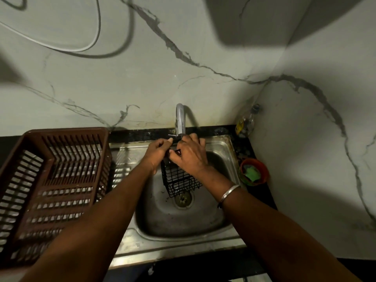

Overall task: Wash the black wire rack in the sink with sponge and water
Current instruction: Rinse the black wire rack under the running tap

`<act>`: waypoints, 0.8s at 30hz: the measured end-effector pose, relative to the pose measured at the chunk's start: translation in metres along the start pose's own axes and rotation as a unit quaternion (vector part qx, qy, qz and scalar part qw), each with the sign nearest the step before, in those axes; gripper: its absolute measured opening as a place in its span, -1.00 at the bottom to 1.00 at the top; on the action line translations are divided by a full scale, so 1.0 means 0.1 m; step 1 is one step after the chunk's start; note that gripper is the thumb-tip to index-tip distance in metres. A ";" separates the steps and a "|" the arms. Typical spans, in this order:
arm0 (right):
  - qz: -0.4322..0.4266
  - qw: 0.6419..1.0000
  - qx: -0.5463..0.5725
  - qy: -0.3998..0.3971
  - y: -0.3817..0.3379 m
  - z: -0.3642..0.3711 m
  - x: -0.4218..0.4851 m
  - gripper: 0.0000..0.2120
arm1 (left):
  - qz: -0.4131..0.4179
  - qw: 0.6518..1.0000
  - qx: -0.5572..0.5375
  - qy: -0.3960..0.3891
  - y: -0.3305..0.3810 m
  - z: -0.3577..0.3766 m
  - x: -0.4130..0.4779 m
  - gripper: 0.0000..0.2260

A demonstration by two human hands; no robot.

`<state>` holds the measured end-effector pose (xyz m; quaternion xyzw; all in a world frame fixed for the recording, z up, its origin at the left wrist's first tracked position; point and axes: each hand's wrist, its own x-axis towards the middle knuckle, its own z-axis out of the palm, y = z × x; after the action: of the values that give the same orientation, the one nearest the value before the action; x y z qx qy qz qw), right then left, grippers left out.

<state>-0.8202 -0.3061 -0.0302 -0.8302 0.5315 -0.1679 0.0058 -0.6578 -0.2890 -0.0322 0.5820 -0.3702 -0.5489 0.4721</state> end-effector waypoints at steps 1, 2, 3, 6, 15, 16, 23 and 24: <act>-0.003 1.000 -0.006 0.003 -0.02 0.00 0.00 -0.57 | 0.013 0.999 0.044 -0.014 0.04 -0.01 0.01 -0.75; -0.008 1.000 -0.009 0.007 -0.05 0.01 -0.01 -0.57 | 0.020 0.997 0.075 -0.027 0.07 -0.02 0.03 -0.75; -0.017 1.000 -0.007 0.013 -0.06 0.01 -0.03 -0.58 | 0.028 0.995 0.091 -0.038 0.11 -0.03 0.03 -0.75; -0.040 0.997 0.037 0.049 0.04 0.03 -0.08 -0.68 | 0.021 0.995 0.090 -0.047 0.18 -0.04 -0.01 -0.71; 0.110 0.979 0.140 0.097 0.06 0.04 -0.11 -0.70 | -0.024 0.997 0.005 -0.068 -0.07 -0.10 -0.05 -0.75; 0.153 0.973 0.143 0.094 0.09 0.03 -0.09 -0.69 | -0.023 0.997 0.011 -0.069 -0.07 -0.11 -0.06 -0.74; 0.232 0.916 0.327 0.025 0.15 -0.02 0.13 -0.80 | -0.034 0.996 -0.037 -0.078 -0.07 -0.19 -0.13 -0.72; 0.239 0.915 0.325 0.025 0.14 0.00 0.15 -0.75 | -0.029 0.996 -0.022 -0.081 -0.03 -0.19 -0.14 -0.73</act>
<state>-0.8269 -0.3259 -0.0292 -0.6261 0.6306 -0.3451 0.3021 -0.6413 -0.2725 -0.0317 0.5357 -0.3778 -0.6156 0.4374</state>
